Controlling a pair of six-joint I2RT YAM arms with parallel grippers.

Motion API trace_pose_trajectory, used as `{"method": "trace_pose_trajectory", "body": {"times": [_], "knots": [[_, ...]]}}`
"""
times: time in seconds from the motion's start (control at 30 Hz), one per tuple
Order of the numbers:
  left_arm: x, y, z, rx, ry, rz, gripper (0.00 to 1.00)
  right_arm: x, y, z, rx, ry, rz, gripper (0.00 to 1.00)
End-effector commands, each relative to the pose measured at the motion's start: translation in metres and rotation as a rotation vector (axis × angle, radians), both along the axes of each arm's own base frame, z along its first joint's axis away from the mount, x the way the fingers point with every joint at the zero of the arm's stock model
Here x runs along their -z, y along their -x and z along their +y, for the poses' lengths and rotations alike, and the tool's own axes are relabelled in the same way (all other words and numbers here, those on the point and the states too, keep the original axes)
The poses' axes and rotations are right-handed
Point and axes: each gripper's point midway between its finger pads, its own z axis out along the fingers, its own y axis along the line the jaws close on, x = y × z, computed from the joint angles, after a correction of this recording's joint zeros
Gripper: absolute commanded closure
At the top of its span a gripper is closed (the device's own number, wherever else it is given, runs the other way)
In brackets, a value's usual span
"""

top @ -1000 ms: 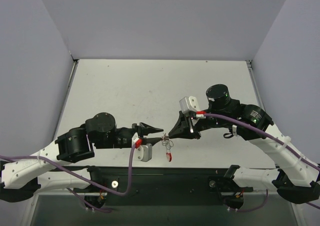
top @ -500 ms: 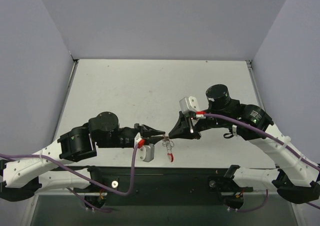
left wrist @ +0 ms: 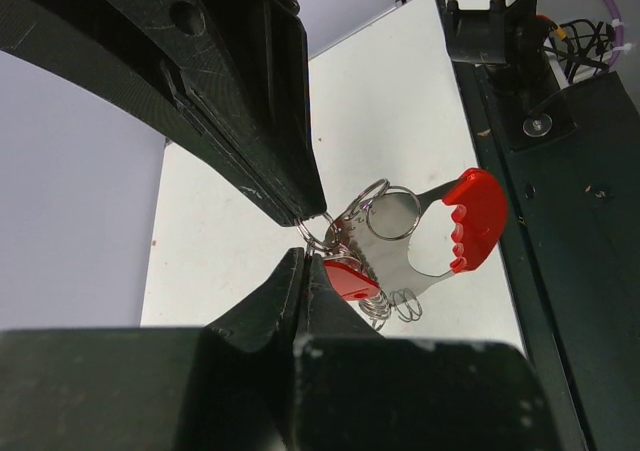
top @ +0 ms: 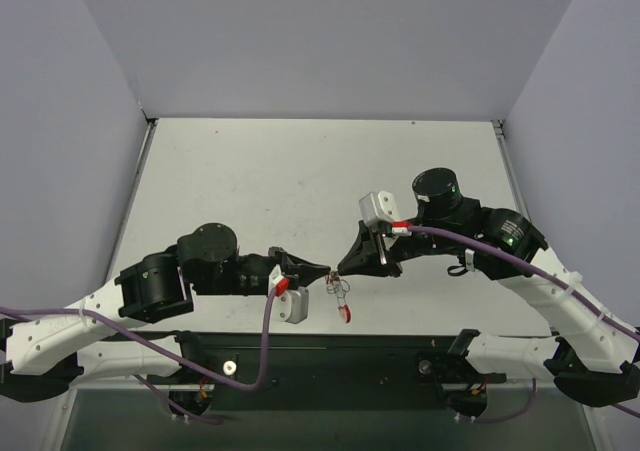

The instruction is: Put the keys on the keyring

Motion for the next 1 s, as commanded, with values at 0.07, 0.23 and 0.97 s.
{"method": "trace_pose_trajectory", "body": {"times": [0.07,0.23,0.97], "knots": [[-0.027,0.003,0.002,0.011,0.072,-0.014,1.0,-0.023,-0.005,0.003,0.014,-0.07,-0.054,1.0],[-0.025,0.004,0.006,0.004,0.062,-0.008,1.0,-0.027,-0.01,0.003,0.047,-0.082,-0.065,1.0],[-0.01,0.002,0.012,-0.031,0.03,0.047,1.0,-0.036,-0.025,0.007,0.129,-0.116,-0.04,1.0]]}}
